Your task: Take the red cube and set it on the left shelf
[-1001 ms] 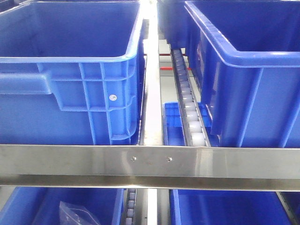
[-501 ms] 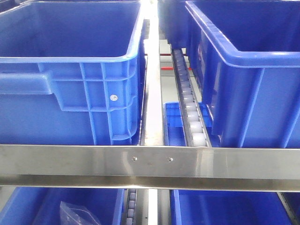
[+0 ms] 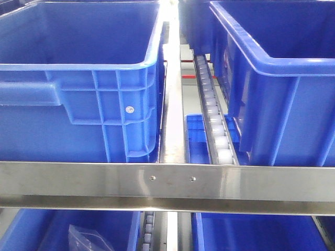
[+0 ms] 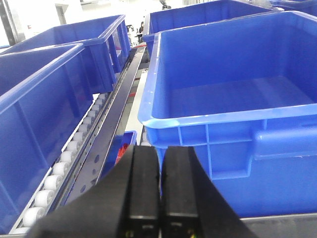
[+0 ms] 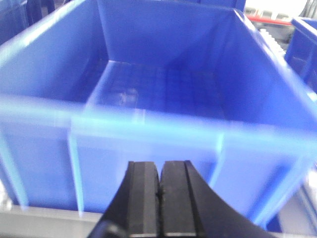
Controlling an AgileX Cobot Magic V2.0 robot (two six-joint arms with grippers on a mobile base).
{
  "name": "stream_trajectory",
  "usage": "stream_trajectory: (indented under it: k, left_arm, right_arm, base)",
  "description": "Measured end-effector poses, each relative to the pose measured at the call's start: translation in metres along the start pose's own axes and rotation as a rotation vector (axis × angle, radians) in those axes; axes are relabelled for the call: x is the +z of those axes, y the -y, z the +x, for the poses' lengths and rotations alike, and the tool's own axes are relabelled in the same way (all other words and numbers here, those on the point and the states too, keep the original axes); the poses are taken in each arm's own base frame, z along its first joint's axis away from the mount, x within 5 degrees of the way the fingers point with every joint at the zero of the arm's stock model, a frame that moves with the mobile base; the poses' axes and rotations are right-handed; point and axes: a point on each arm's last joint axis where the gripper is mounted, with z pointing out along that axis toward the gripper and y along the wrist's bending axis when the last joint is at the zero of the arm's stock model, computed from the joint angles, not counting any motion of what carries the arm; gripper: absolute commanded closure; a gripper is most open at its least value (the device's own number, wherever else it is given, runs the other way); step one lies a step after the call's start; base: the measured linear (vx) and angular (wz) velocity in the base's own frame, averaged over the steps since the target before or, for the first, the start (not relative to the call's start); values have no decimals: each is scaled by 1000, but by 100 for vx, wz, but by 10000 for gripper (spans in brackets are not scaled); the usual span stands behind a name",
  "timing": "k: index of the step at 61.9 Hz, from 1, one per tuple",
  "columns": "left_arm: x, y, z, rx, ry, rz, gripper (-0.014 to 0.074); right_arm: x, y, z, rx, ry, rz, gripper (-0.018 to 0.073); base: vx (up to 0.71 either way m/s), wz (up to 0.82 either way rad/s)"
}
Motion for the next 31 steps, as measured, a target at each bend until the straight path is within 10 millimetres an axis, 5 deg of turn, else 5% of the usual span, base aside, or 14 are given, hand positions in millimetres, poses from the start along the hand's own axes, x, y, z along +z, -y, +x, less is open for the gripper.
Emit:
stream_trajectory:
  k: [10, 31]
  left_arm:
    - [0, 0, 0, 0, 0, 0, 491]
    - [0, 0, 0, 0, 0, 0, 491]
  right_arm:
    - [-4, -1, 17, 10, 18, 1, 506]
    - [-5, -1, 17, 11, 25, 2, 506]
  base:
    - [-3, -2]
    - [2, -3]
